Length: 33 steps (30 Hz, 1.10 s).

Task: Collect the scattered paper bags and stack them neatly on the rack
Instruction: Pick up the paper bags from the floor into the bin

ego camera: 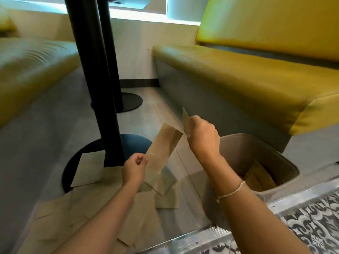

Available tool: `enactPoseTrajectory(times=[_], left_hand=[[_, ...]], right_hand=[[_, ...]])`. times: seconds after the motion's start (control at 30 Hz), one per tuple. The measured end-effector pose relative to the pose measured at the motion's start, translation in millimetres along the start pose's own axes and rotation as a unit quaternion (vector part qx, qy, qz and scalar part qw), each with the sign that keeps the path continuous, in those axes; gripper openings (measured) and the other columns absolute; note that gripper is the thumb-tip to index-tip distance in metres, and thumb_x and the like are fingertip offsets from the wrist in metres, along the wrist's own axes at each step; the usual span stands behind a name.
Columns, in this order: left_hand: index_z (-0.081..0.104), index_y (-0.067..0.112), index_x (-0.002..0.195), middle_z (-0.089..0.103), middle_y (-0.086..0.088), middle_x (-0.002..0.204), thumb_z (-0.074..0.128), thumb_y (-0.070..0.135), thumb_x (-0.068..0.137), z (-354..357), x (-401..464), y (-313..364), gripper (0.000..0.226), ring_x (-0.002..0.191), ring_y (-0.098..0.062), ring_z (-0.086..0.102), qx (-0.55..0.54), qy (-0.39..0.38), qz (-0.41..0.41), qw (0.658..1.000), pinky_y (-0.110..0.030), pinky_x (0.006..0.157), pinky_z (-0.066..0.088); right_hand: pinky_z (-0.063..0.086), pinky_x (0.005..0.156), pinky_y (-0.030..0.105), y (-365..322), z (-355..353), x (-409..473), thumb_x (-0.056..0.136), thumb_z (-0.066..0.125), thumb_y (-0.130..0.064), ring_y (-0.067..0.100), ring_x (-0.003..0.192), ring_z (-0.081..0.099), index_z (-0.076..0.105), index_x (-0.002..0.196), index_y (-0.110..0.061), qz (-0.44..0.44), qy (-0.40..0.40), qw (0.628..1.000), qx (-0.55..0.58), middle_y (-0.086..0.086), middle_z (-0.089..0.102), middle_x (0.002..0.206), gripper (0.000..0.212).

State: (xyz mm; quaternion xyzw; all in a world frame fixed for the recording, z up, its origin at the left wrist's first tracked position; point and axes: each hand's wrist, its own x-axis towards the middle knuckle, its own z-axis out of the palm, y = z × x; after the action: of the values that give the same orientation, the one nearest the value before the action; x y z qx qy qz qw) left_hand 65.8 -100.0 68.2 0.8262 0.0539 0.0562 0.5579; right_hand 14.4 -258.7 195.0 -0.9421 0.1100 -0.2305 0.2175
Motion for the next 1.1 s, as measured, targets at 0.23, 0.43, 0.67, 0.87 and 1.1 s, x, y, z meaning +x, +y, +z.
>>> enactPoseTrajectory(times=[0.23, 0.43, 0.67, 0.87, 1.1], left_hand=[[0.057, 0.02, 0.091, 0.063, -0.001, 0.092, 0.059, 0.017, 0.091, 10.6, -16.9, 85.0, 0.003, 0.088, -0.02, 0.059, -0.062, 0.0, 0.076, 0.995, -0.032, 0.079, 0.048], [0.061, 0.015, 0.106, 0.064, 0.002, 0.099, 0.059, 0.017, 0.091, 39.0, -51.6, 143.6, 0.016, 0.091, -0.016, 0.062, -0.077, -0.07, 0.13, 0.986, -0.03, 0.08, 0.055], [0.058, 0.017, 0.12, 0.065, 0.001, 0.115, 0.059, 0.028, 0.091, 76.8, -74.5, 157.7, 0.031, 0.092, -0.01, 0.061, 0.02, -0.145, 0.135, 0.98, -0.014, 0.065, 0.048], [0.055, 0.02, 0.122, 0.063, 0.006, 0.111, 0.053, 0.04, 0.093, 78.6, -66.8, 136.4, 0.036, 0.099, -0.011, 0.06, 0.024, -0.172, 0.115, 0.978, -0.02, 0.075, 0.049], [0.065, 0.017, 0.102, 0.065, 0.0, 0.108, 0.054, 0.027, 0.092, 46.7, -21.5, 46.2, 0.017, 0.104, -0.02, 0.058, 0.154, -0.127, 0.011, 0.98, -0.023, 0.082, 0.041]], right_hand=[[0.045, 0.086, 0.042, 15.2, -126.9, 16.2, 0.09, 0.054, -0.01, 0.038, 0.111, 0.054, 0.046, 0.131, -0.014, 0.091, 0.119, 0.988, -0.037, 0.018, 0.058, 0.121, 0.042], [0.046, 0.091, 0.04, 67.2, -133.0, 13.6, 0.09, 0.052, -0.011, 0.038, 0.113, 0.052, 0.047, 0.128, -0.007, 0.195, 0.03, 0.979, -0.051, 0.02, 0.054, 0.126, 0.039], [0.052, 0.088, 0.039, 82.0, -98.8, 6.3, 0.089, 0.058, -0.012, 0.028, 0.112, 0.055, 0.039, 0.138, -0.014, 0.202, -0.002, 0.979, 0.013, 0.011, 0.052, 0.131, 0.053], [0.048, 0.087, 0.033, 62.1, -72.7, 7.5, 0.091, 0.056, -0.016, 0.022, 0.11, 0.057, 0.048, 0.132, -0.017, 0.125, 0.02, 0.991, 0.035, 0.007, 0.058, 0.125, 0.042], [0.051, 0.088, 0.03, 27.0, 4.1, -5.5, 0.094, 0.053, -0.021, 0.018, 0.101, 0.061, 0.055, 0.124, -0.021, 0.004, -0.16, 0.987, 0.028, 0.002, 0.063, 0.114, 0.03]])
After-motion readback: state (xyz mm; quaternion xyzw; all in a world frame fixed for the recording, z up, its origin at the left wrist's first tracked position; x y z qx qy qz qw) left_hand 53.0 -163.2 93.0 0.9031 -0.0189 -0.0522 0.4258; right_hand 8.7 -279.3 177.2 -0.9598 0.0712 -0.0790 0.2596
